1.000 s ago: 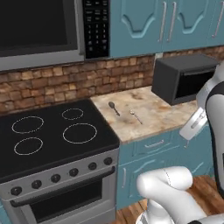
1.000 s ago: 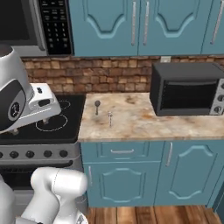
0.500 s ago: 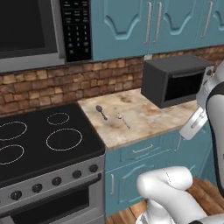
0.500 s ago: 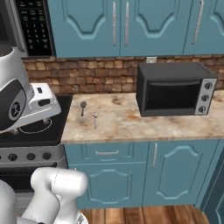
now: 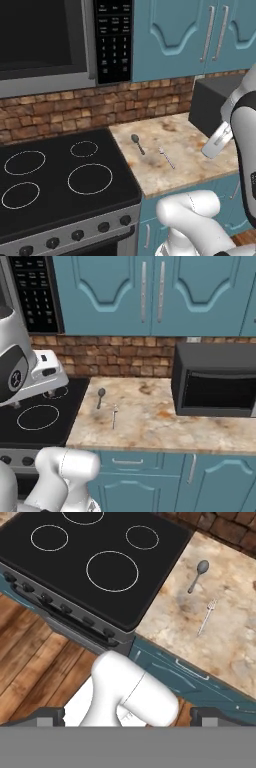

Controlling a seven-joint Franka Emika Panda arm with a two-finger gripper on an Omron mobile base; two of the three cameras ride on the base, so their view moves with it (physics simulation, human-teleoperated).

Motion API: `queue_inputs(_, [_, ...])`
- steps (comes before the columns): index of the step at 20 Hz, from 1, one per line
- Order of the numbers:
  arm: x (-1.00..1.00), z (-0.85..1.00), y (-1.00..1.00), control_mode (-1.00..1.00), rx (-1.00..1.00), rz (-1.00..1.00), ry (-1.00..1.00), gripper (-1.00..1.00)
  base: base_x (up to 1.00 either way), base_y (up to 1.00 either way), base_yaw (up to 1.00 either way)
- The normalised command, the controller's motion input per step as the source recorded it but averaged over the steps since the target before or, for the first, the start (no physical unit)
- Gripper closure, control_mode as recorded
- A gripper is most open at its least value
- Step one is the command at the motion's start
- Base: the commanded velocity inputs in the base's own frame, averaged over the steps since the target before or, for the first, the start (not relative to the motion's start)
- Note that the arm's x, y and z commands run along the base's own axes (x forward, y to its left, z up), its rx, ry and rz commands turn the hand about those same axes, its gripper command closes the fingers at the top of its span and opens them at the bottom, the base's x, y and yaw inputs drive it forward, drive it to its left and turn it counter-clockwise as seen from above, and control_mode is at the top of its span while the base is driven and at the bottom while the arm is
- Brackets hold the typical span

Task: Organize the utensils by type. Pick up the wooden spoons from the counter and place them in the open cabinet. Then pick up the metallic utensils from the counter and place them in the open drawer.

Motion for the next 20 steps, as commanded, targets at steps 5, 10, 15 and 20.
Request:
queue_inputs(5, [0.00, 0.00, 0.00, 1.00, 0.00, 0.00, 0.00, -1.00, 0.49, -0.20, 0.21])
queue_inputs(10, [0.00, 0.00, 0.00, 1.00, 0.00, 0.00, 0.00, -1.00, 0.38, -0.16, 0.06])
queue_inputs(15, [0.00, 0.00, 0.00, 1.00, 0.00, 0.00, 0.00, -1.00, 0.27, -0.08, 0.00])
queue_inputs(20, [0.00, 0.00, 0.00, 1.00, 0.00, 0.00, 0.00, -1.00, 0.16, -0.13, 0.00])
